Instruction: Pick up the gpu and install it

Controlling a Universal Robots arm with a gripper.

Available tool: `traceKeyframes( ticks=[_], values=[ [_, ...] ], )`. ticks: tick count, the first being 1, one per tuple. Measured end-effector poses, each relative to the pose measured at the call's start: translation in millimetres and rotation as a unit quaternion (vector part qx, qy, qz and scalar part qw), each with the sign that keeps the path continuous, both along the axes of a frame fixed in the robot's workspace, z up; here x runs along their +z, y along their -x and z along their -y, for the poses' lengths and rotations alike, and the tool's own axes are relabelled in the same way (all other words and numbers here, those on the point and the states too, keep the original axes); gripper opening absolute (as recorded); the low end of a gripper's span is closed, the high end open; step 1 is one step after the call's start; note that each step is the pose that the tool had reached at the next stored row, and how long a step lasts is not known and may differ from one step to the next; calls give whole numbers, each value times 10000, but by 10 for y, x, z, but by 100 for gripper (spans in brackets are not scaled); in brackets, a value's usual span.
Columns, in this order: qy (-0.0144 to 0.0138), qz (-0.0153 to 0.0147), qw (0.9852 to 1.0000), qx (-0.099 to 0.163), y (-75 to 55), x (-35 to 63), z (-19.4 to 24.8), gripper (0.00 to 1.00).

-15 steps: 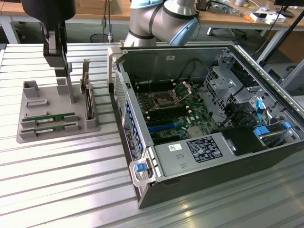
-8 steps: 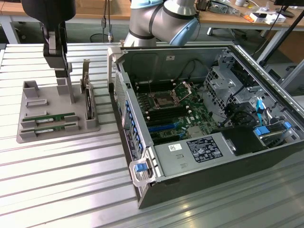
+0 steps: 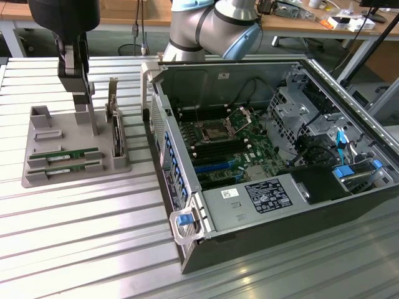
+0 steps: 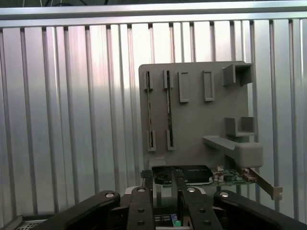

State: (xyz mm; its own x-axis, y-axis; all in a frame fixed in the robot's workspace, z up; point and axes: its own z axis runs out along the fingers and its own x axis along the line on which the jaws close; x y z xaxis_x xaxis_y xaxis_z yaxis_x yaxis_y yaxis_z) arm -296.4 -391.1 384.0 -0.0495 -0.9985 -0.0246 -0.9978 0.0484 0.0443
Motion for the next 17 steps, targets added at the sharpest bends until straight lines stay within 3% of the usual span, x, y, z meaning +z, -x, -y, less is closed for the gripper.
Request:
traceKeyframes(
  ticks=[17],
  values=[
    [0,0,10000,0,0,-124,0,30]
  ],
)
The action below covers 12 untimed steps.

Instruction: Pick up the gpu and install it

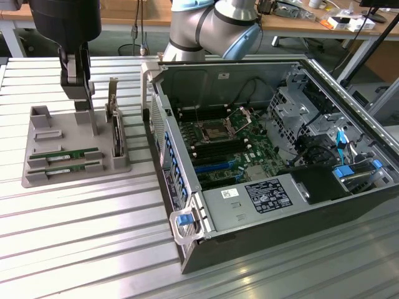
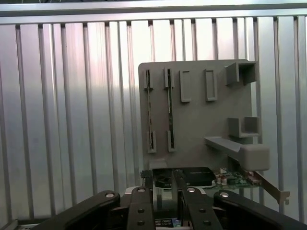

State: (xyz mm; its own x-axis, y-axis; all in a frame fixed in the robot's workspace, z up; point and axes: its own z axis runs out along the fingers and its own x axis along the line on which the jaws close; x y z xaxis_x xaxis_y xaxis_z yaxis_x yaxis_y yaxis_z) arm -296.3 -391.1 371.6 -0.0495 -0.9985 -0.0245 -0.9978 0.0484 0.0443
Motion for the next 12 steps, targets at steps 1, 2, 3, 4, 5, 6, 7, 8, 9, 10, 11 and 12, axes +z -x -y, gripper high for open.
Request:
traceKeyframes(
  ticks=[1,2,3,4,5,6,7,8,9,10,11,12],
  values=[
    [0,0,10000,0,0,-8,0,30],
    [0,0,10000,0,0,-16,0,30],
    [0,0,10000,0,0,-22,0,30],
    [0,0,10000,0,0,-28,0,30],
    [0,0,10000,0,0,-37,0,30],
    [0,0,10000,0,0,-42,0,30],
    [0,0,10000,0,0,-46,0,30],
    [0,0,10000,0,0,-53,0,30],
    [0,0,10000,0,0,-59,0,30],
    [0,0,10000,0,0,-71,0,30],
    [0,0,10000,0,0,-83,0,30],
    [0,0,10000,0,0,-90,0,30]
  ],
)
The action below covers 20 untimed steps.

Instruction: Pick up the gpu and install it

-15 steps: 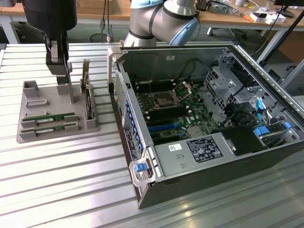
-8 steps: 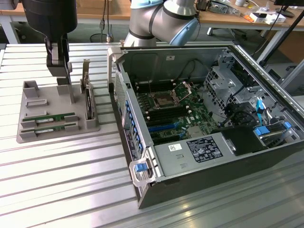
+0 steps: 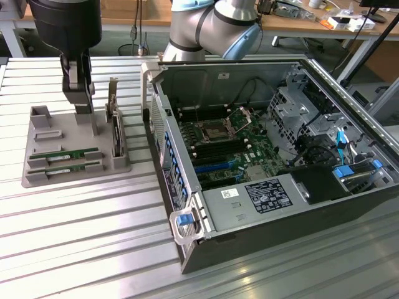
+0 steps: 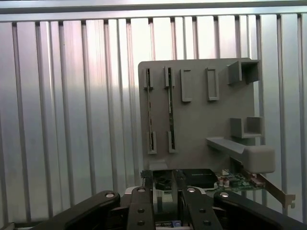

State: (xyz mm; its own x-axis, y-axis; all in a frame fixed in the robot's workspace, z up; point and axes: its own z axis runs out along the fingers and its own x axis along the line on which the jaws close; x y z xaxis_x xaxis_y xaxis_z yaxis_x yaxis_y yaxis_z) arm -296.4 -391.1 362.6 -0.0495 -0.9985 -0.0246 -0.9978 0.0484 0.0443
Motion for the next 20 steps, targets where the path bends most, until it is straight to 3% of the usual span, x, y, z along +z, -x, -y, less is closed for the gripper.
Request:
traceKeyframes(
  ticks=[20],
  values=[
    [-1,0,10000,0,0,-105,0,30]
  ],
)
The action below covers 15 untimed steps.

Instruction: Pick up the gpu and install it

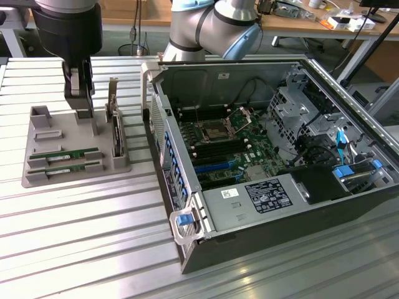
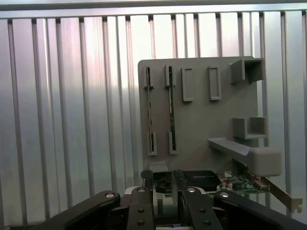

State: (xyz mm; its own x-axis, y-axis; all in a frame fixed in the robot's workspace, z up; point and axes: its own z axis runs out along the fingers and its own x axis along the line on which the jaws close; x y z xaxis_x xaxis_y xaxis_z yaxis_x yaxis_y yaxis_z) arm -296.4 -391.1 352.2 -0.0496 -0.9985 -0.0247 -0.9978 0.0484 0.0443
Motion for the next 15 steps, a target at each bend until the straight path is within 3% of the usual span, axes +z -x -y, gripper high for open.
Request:
traceKeyframes(
  ticks=[15],
  values=[
    [0,0,10000,0,0,-95,0,30]
  ],
)
